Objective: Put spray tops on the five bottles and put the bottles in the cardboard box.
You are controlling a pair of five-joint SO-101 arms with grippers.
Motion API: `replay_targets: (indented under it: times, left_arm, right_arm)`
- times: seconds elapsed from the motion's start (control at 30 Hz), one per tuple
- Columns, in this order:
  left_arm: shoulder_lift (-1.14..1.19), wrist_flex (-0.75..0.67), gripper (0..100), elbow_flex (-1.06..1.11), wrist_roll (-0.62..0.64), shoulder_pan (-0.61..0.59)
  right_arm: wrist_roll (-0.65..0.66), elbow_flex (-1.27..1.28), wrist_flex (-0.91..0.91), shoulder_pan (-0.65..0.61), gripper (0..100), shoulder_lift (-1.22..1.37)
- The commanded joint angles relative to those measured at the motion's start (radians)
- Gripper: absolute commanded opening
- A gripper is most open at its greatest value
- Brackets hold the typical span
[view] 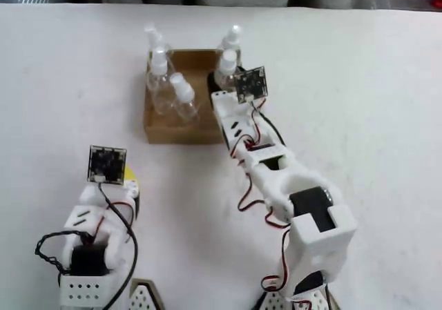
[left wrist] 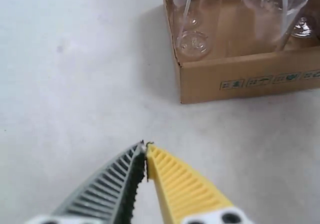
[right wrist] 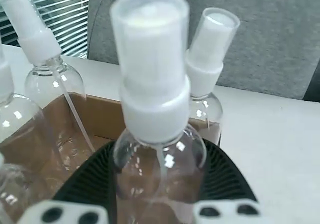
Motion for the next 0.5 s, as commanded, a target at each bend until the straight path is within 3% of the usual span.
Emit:
replay_targets:
  times: [0.0,0.47]
  left_arm:
    - [0.001,0.006,2,-0.003,-0.011,0.002]
    - [0.001,0.006,2,-0.003,-0.011,0.002]
  right_arm:
    - [0.012,-0.052,-0.021,0.007,1.6,-0.005]
    - [0.005,-0.046,0.038,0.005,1.6,-0.002]
